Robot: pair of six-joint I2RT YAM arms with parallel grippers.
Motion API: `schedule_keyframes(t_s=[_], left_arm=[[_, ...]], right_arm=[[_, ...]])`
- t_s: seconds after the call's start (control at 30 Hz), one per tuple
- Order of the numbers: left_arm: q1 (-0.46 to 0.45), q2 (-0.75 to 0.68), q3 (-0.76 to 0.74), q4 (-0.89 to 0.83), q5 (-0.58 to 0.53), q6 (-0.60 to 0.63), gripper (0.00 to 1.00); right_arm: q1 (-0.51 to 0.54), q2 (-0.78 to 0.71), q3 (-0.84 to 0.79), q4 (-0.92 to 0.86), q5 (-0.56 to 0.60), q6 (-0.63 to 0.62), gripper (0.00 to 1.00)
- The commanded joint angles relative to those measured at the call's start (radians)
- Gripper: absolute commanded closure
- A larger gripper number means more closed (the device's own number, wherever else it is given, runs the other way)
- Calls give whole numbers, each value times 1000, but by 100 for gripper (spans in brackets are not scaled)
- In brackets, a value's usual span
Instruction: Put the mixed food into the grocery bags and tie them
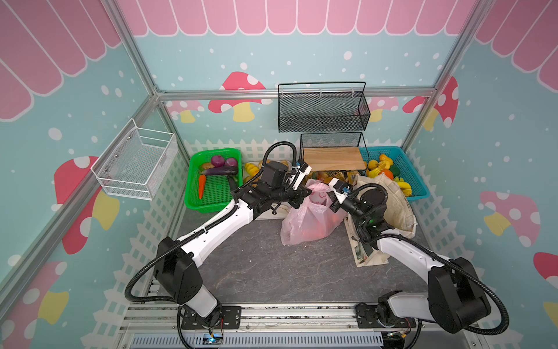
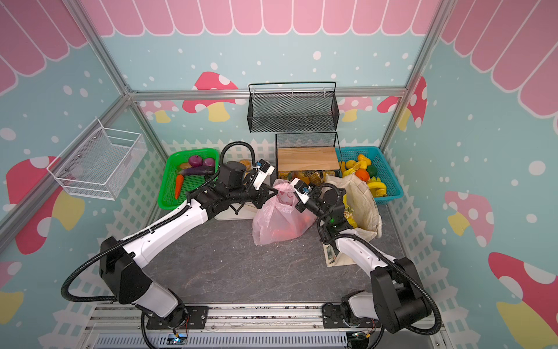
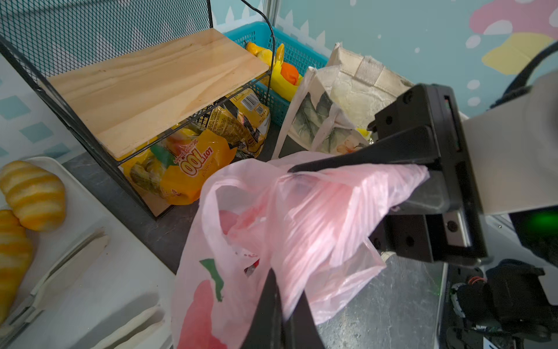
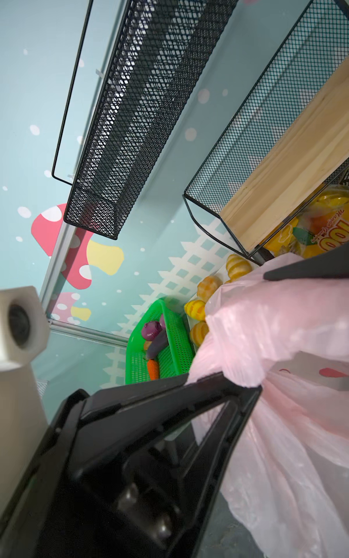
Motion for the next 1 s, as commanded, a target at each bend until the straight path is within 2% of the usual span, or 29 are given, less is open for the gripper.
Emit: schedule_keyframes(t_s=[0.0, 0.17, 0.33, 0.47, 0.57, 0.77, 0.97], left_arm=[[-1, -3, -2, 94, 39, -119, 91], [-3, 24, -17, 148, 113, -182, 86], [-16, -2, -70, 209, 92, -224, 83], [-36, -24, -102, 217, 83, -226, 77], [-40, -57, -152, 225, 62, -226, 72], [-40, -167, -298, 258, -22, -192, 52], [-4, -276, -367, 247, -46, -152, 35]], right_arm=[[17, 15, -21, 128, 24, 92, 100], [24, 49, -53, 245, 27, 188, 100], [38, 72, -55, 287, 29, 220, 100], [43, 98, -45, 300, -7, 232, 100], [42, 97, -47, 296, -23, 198, 100], [22, 96, -49, 292, -126, 112, 100], [-14, 101, -46, 292, -245, 53, 100]])
